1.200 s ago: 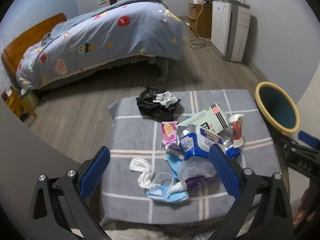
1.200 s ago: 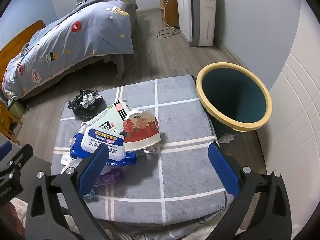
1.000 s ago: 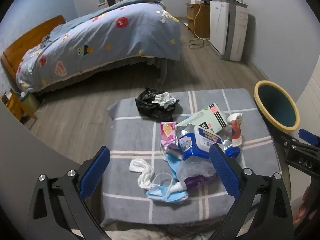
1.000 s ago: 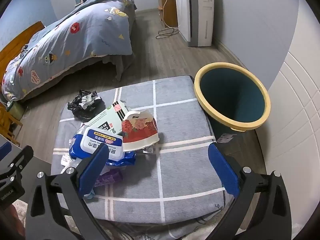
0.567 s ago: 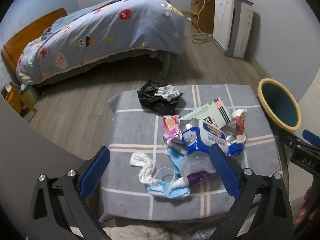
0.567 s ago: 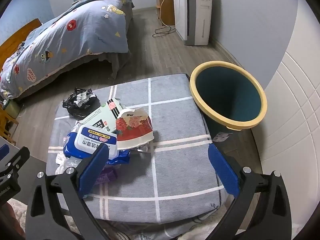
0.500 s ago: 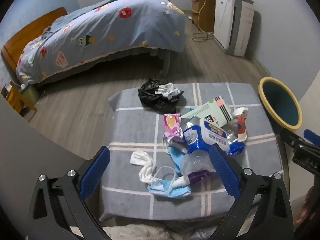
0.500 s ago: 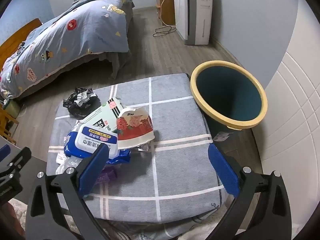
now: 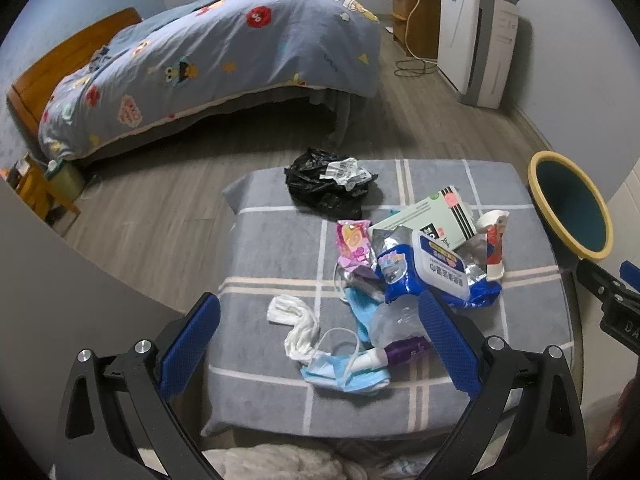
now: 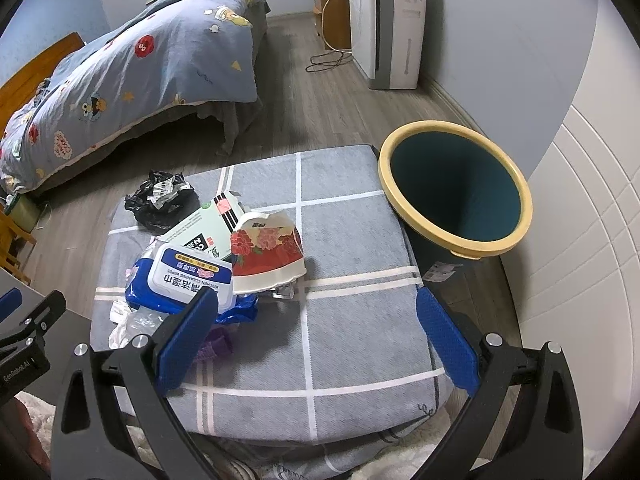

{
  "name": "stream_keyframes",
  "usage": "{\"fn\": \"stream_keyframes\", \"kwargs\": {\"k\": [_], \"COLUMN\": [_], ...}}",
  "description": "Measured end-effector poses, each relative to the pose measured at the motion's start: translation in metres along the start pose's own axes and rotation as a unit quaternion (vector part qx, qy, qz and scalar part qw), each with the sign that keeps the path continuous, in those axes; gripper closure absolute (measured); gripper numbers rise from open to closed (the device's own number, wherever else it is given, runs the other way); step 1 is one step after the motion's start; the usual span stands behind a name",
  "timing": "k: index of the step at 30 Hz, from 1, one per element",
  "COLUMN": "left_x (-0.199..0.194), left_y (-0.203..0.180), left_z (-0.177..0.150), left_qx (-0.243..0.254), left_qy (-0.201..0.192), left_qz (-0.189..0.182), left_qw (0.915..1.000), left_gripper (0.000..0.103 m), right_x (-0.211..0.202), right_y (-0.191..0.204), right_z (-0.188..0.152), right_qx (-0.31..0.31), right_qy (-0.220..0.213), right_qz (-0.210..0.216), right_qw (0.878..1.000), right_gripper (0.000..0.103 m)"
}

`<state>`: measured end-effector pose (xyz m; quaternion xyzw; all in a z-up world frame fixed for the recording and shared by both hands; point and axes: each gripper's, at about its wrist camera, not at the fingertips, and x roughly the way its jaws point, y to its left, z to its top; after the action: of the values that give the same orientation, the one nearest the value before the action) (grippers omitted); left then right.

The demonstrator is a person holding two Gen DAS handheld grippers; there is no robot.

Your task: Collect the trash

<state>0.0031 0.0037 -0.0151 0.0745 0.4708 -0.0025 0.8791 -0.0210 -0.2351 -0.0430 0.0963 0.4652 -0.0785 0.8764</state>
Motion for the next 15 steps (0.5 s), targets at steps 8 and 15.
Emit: {"fn": "stream_keyframes", "kwargs": {"k": [8, 15], "left_x": [0.0004, 0.0003], "left_y": [0.0003, 0.0005], "left_z": [-0.0002, -0.0001], "left_qx": [-0.001, -0.001], "left_qy": [0.001, 0.001], "left_qz": [-0.002, -0.002], "left_qw": [1.0, 1.0], "left_gripper": [0.005, 0.005], "right_x": [0.0022, 0.0021], "right_y": [-0.0009, -0.0008], "right_z": [0.0, -0.0006], "right_qx": [0.001, 0.002], "right_qy": [0.004, 0.004], "right_qz": [0.001, 0.001], "right_qw": [1.0, 1.0], "right_gripper": [0.005, 0.005]}}
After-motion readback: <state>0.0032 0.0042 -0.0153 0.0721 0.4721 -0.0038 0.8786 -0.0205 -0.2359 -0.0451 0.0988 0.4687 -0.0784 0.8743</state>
